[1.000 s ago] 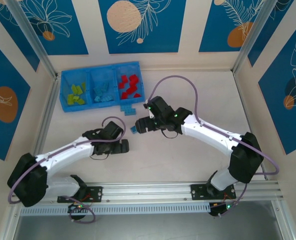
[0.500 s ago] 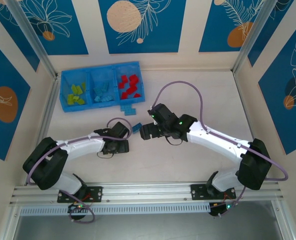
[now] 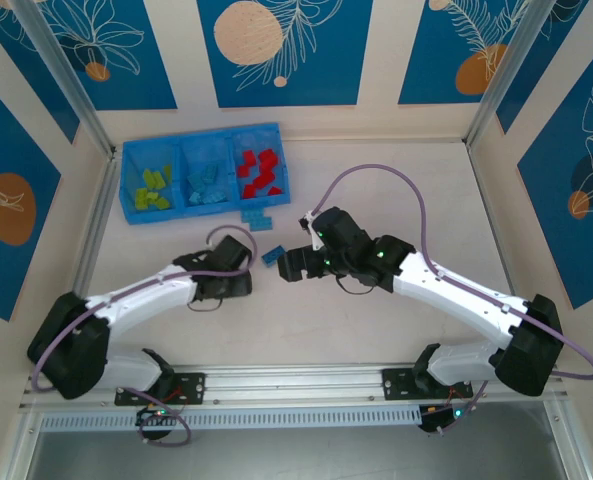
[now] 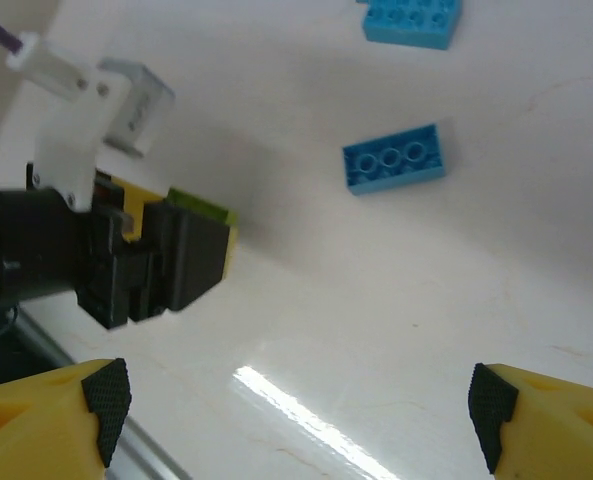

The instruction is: Sort the legos into containers by color

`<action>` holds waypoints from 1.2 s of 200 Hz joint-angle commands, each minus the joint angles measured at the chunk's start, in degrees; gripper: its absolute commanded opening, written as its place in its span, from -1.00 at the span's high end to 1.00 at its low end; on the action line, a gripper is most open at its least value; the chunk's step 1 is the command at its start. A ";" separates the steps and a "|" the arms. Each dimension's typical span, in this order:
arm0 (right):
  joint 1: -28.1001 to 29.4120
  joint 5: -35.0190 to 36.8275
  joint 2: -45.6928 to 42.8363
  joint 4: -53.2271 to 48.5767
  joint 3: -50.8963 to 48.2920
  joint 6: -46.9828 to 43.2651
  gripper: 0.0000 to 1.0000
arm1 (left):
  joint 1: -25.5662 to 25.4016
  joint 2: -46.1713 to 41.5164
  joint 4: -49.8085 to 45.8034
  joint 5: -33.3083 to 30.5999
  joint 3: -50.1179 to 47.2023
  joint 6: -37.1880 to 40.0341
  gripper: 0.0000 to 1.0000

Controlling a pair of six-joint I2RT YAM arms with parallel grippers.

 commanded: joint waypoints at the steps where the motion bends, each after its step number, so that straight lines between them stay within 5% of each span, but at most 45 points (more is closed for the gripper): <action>1: -1.35 -2.81 -2.62 3.13 -1.41 1.98 -0.80 | 7.85 -5.04 -2.52 -3.37 6.94 5.02 -0.14; 40: -4.07 -4.96 -4.19 3.92 -3.90 3.55 -0.81 | 26.33 -1.93 1.10 1.26 17.55 7.13 -0.15; 89: -4.67 -5.23 -6.67 2.50 -4.69 3.24 -0.80 | 41.81 20.40 2.17 11.83 36.28 1.02 -0.18; 131: -4.98 -4.61 -9.88 1.43 -6.33 3.93 -0.81 | 45.85 38.54 -6.02 16.38 56.33 -1.16 -0.35; 167: -5.13 -3.88 -13.00 0.75 -8.09 5.15 -0.81 | 46.29 43.27 -9.50 17.85 64.48 -0.17 -0.56; 202: -5.11 -3.60 -14.40 0.77 -9.02 6.10 -0.80 | 46.38 37.72 -7.40 18.35 60.22 -1.17 -0.62; 240: -5.45 -2.09 -14.46 1.39 -9.80 6.60 -0.80 | 43.43 21.98 -1.80 20.33 47.46 -1.34 -0.59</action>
